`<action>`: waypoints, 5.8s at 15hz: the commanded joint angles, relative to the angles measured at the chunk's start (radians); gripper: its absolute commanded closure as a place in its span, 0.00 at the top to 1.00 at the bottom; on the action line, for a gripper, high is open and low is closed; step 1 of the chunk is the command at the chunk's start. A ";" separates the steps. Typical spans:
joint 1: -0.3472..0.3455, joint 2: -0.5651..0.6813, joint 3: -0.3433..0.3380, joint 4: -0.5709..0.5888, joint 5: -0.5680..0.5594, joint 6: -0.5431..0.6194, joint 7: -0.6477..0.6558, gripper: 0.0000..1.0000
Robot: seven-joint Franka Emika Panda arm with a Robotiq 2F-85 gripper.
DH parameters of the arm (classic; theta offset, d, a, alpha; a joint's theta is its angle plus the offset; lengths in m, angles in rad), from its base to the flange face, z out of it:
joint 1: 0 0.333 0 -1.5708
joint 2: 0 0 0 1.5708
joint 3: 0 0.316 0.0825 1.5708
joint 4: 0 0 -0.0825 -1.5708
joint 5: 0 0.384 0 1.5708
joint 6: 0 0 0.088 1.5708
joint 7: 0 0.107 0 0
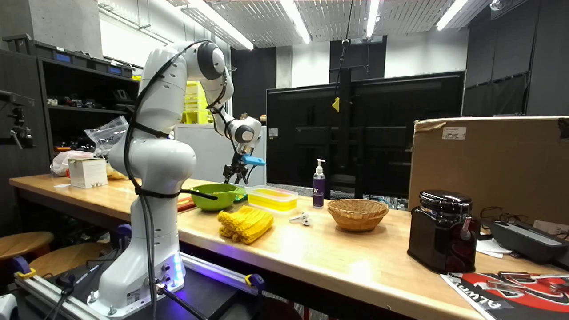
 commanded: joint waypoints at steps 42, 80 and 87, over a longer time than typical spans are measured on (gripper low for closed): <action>0.000 0.395 -0.013 0.818 -0.230 -0.726 0.072 1.00; 0.100 -0.946 -0.107 -0.771 -0.260 -0.196 1.118 1.00; 0.115 -0.948 -0.137 -0.678 -0.282 -0.283 1.108 1.00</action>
